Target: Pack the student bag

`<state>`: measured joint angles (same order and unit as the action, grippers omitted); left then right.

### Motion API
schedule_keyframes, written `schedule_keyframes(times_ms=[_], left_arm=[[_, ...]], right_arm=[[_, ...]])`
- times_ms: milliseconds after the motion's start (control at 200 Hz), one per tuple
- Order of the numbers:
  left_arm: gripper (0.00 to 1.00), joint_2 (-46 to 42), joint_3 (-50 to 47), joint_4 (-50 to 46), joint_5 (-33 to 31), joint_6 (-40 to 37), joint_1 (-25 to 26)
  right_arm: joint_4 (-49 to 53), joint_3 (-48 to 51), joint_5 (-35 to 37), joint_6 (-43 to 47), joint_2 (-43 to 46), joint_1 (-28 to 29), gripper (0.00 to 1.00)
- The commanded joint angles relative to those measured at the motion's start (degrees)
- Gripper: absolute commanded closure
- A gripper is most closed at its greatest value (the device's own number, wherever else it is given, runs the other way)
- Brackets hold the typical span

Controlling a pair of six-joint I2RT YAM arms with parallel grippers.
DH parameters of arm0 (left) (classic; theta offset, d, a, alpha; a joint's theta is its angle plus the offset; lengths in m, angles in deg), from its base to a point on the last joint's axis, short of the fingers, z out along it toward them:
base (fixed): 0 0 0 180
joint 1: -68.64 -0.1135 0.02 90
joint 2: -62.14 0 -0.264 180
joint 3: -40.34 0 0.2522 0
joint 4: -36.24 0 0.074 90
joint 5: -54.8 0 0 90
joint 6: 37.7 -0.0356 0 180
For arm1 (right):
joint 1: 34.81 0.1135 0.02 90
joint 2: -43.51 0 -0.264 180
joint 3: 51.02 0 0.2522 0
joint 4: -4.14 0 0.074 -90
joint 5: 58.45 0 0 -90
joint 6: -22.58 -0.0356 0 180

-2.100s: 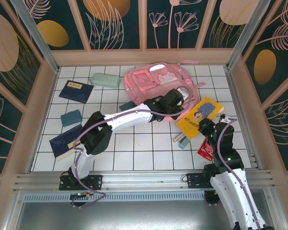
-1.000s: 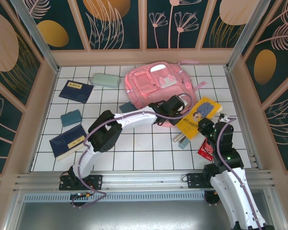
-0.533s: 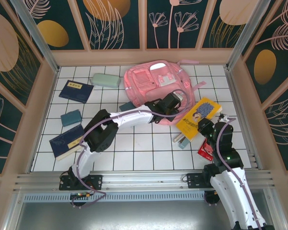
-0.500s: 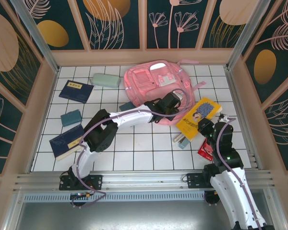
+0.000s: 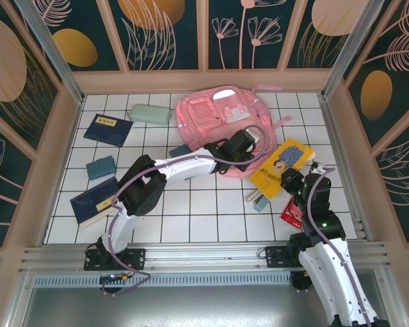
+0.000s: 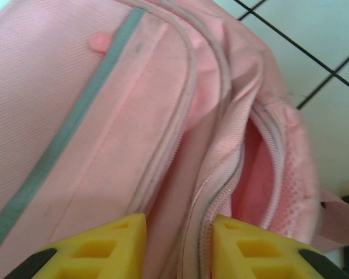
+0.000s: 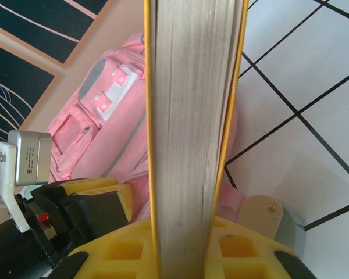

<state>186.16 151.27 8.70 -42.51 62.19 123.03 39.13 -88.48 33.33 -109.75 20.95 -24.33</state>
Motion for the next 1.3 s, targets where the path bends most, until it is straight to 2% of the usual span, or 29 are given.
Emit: schedule_keyframes(times_ms=[0, 130, 240, 280, 505, 766, 1066, 1296], left_arm=[[0.66, 1.2, 0.4, -1.1, 5.6, -1.7, -0.4], [0.69, 1.8, 0.6, -2.1, 8.2, -2.3, -0.4], [0.86, 2.3, 0.7, -2.6, 8.2, -2.4, -0.4], [1.0, 2.3, 0.6, -2.5, 7.9, -2.3, -0.4], [1.0, -2.1, 0.4, -0.3, 2.2, -0.1, -0.4], [1.0, -10.5, 2.1, 2.4, -5.4, 2.8, -0.4], [1.0, -13.9, 6.8, 4.7, -14.0, 2.4, -0.3], [1.0, -13.9, 9.6, 6.2, -15.0, 2.1, -0.4]], right_arm=[[-5.7, -0.2, -0.3, -0.5, 0.8, -0.3, 1.0], [-6.1, 0.0, -0.5, -0.7, 0.7, -0.4, 1.0], [-6.1, 0.1, -0.5, -0.9, 0.7, -0.3, 1.0], [-6.1, 0.0, -0.5, -0.9, 0.7, -0.3, 1.0], [-7.1, 0.1, -0.7, -1.4, 0.8, -0.4, 1.0], [-15.2, 2.0, -8.6, -6.8, -0.4, -0.5, 1.0], [-33.2, 5.9, -13.0, -16.1, -9.6, -0.5, 1.0], [-53.0, 9.3, -12.5, -25.3, -22.5, -0.5, 1.0]])
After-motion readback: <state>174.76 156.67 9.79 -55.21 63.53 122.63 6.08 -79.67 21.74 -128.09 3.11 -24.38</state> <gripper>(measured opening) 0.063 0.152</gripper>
